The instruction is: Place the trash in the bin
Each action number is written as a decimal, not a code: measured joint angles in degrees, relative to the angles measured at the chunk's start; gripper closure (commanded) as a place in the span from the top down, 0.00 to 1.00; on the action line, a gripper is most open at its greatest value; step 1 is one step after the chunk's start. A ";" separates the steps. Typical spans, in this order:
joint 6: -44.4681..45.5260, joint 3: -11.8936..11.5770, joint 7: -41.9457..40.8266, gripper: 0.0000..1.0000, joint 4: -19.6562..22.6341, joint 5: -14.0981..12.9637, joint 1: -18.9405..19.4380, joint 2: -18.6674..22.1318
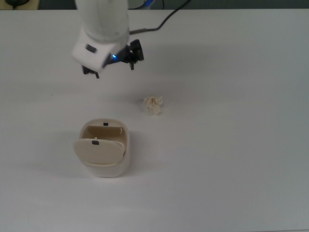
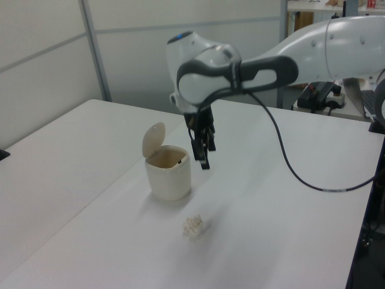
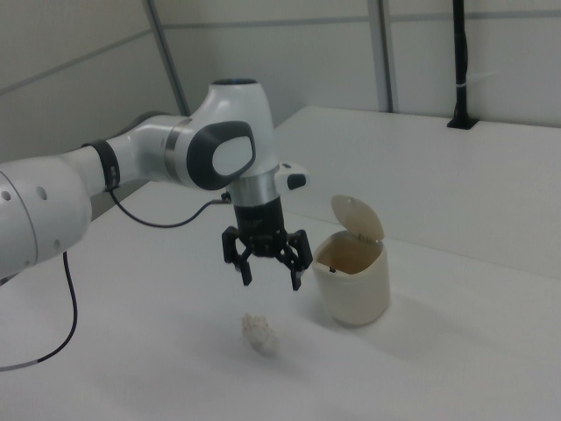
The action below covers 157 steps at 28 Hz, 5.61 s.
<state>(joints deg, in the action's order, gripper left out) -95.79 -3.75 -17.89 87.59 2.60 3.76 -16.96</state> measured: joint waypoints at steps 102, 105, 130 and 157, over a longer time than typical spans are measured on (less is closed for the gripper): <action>-11.23 -1.83 16.36 1.00 -0.16 -4.35 -4.53 7.57; -5.94 -1.89 18.42 1.00 -0.15 -3.15 -4.53 10.26; 0.72 0.87 18.40 1.00 0.44 -2.22 -4.01 13.56; 4.15 -1.29 18.21 1.00 0.93 -1.93 -4.54 14.59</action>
<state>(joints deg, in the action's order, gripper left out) -91.64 -5.04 0.32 88.52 0.68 -0.79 -2.37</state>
